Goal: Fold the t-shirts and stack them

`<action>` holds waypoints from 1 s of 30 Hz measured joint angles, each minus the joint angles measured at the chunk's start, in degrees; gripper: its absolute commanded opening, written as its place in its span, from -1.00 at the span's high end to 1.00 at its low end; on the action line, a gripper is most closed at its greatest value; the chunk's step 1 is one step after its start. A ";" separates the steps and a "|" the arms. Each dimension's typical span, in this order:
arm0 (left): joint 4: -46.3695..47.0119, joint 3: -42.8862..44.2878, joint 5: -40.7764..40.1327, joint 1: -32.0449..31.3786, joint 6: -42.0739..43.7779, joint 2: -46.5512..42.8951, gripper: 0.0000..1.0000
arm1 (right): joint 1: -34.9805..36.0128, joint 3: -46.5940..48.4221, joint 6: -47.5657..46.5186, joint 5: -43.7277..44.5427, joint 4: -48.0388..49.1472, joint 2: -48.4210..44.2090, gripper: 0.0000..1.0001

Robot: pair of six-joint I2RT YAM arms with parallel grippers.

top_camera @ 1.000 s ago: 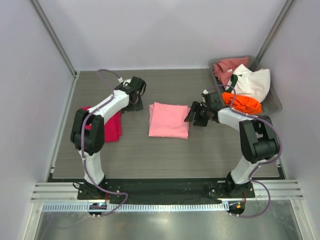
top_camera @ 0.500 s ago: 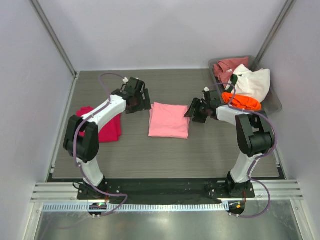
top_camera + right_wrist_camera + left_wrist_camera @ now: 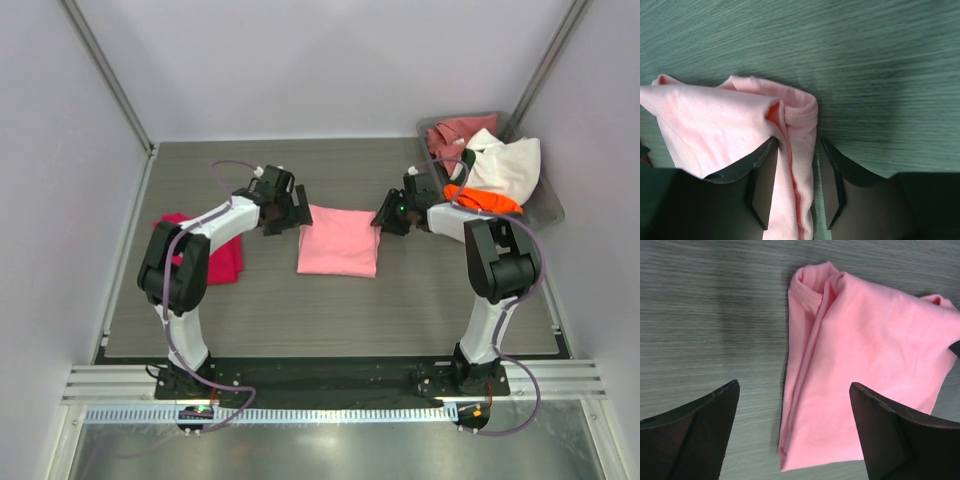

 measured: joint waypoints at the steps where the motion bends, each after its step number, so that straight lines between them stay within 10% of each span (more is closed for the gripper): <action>1: 0.44 0.04 0.50 0.09 -0.20 0.68 -0.71 | 0.11 0.33 0.00 0.17 0.02 0.28 0.13; 16: 1.75 7.52 3.04 1.31 -4.26 10.67 -0.29 | 1.11 2.56 -0.04 1.44 0.55 2.38 0.37; 26: 3.74 9.55 5.35 1.36 -6.29 13.73 0.44 | 1.81 3.78 -0.28 1.73 0.42 3.48 0.51; 30: 4.15 9.55 5.42 0.96 -7.45 14.05 1.00 | 2.23 4.48 -0.74 1.75 0.11 4.02 0.93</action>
